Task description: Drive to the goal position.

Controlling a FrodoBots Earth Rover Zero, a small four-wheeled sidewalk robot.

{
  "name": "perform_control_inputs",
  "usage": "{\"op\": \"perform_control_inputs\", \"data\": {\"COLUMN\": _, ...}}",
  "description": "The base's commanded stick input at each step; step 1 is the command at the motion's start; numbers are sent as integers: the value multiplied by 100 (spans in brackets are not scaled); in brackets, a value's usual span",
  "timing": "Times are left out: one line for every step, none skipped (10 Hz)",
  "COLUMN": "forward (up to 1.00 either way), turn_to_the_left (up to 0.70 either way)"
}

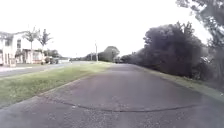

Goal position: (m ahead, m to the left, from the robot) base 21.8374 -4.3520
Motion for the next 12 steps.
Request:
{"op": "perform_control_inputs", "data": {"forward": 5, "turn_to_the_left": 0}}
{"op": "perform_control_inputs", "data": {"forward": 5, "turn_to_the_left": 0}}
{"op": "perform_control_inputs", "data": {"forward": 5, "turn_to_the_left": 0}}
{"op": "perform_control_inputs", "data": {"forward": 5, "turn_to_the_left": 0}}
{"op": "perform_control_inputs", "data": {"forward": 6, "turn_to_the_left": 0}}
{"op": "perform_control_inputs", "data": {"forward": 6, "turn_to_the_left": 0}}
{"op": "perform_control_inputs", "data": {"forward": 6, "turn_to_the_left": 0}}
{"op": "perform_control_inputs", "data": {"forward": 6, "turn_to_the_left": 0}}
{"op": "perform_control_inputs", "data": {"forward": 6, "turn_to_the_left": 0}}
{"op": "perform_control_inputs", "data": {"forward": 6, "turn_to_the_left": 0}}
{"op": "perform_control_inputs", "data": {"forward": 6, "turn_to_the_left": 0}}
{"op": "perform_control_inputs", "data": {"forward": 5, "turn_to_the_left": 0}}
